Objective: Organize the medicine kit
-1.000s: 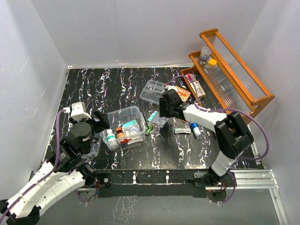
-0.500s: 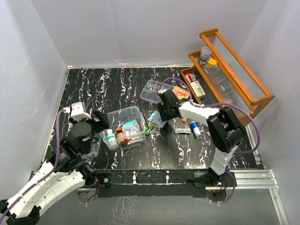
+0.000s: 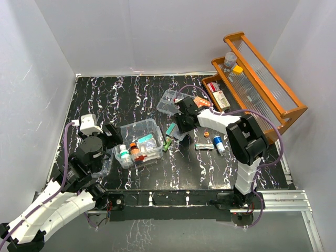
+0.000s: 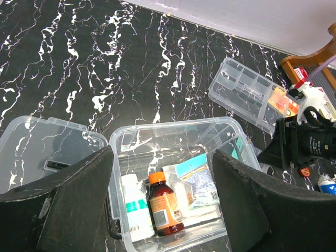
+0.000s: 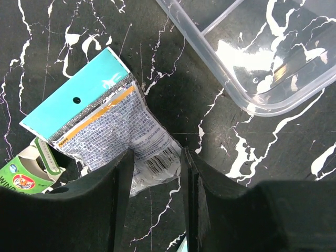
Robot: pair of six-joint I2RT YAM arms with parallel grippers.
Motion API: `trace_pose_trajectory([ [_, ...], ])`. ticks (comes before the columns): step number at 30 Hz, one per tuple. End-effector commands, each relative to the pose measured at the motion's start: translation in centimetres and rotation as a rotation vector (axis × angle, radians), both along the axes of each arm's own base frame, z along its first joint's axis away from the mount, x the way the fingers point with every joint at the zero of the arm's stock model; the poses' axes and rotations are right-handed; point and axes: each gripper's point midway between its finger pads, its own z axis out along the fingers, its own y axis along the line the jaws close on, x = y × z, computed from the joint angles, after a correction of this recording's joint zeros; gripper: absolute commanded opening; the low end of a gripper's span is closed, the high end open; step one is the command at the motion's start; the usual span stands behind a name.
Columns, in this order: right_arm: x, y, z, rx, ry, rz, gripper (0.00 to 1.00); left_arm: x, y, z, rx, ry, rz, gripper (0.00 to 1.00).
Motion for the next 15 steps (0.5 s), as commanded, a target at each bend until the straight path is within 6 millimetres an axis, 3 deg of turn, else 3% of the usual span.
trace_pose_trajectory([
  [1,0.6,-0.7,-0.8,-0.028,0.019,0.009,0.39,0.1,0.4,0.6,0.008,-0.014,0.02,0.75],
  [5,0.3,-1.0,-1.4,-0.027,0.04,-0.005,0.32,0.1,0.4,0.5,0.005,-0.014,0.019,0.75],
  [11,0.8,-1.1,-0.1,-0.001,-0.004,-0.056,0.12,0.2,-0.1,0.5,0.003,-0.01,-0.002,0.75],
  [15,1.0,-0.8,1.5,0.052,-0.051,-0.109,0.08,0.3,-2.8,0.4,0.008,-0.006,-0.143,0.75],
])
